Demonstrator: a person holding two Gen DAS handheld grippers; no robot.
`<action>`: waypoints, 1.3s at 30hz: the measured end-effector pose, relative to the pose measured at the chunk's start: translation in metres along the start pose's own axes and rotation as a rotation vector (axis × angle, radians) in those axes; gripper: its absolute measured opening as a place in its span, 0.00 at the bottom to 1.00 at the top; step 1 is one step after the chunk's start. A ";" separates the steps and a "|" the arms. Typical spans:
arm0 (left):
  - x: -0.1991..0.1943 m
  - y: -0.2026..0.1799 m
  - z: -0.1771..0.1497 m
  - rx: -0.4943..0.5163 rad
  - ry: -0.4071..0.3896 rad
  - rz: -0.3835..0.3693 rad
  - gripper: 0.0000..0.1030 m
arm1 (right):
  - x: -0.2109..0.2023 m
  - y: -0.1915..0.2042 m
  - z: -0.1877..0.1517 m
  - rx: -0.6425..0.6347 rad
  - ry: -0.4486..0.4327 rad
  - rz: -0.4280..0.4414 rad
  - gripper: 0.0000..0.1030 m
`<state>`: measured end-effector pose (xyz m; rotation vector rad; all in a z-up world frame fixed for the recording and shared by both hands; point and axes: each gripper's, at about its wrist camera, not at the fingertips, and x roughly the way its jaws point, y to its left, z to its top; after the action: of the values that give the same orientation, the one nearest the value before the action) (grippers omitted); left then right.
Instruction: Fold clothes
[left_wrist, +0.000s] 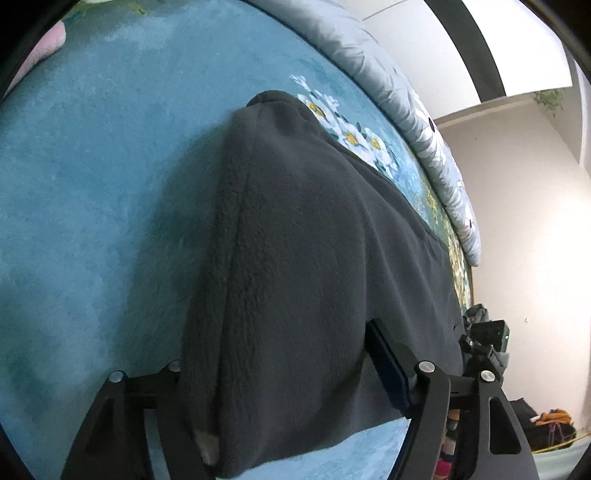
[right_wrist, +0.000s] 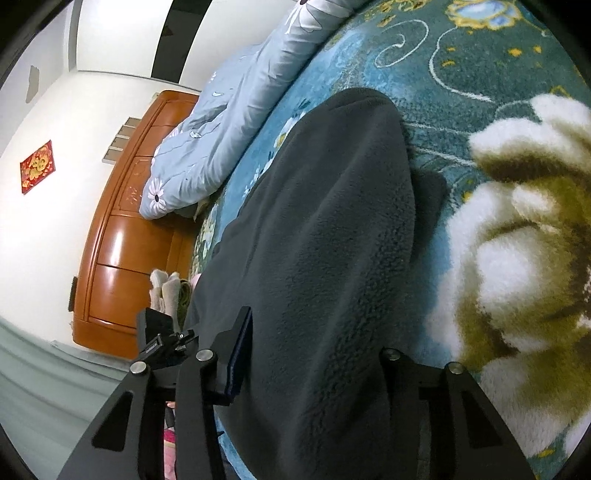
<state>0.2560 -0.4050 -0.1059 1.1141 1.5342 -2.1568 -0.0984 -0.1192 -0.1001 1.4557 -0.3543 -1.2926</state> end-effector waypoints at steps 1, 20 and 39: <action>0.002 -0.001 0.001 -0.003 0.000 -0.001 0.74 | 0.001 0.000 0.001 0.001 0.001 0.001 0.50; -0.032 -0.036 -0.024 0.183 -0.157 0.090 0.43 | -0.021 0.033 -0.012 -0.057 -0.046 -0.015 0.28; -0.142 -0.059 -0.033 0.290 -0.275 -0.033 0.39 | -0.029 0.131 -0.057 -0.183 -0.047 0.100 0.24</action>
<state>0.3297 -0.3809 0.0311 0.8276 1.1571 -2.4903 -0.0066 -0.1129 0.0132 1.2405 -0.3268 -1.2462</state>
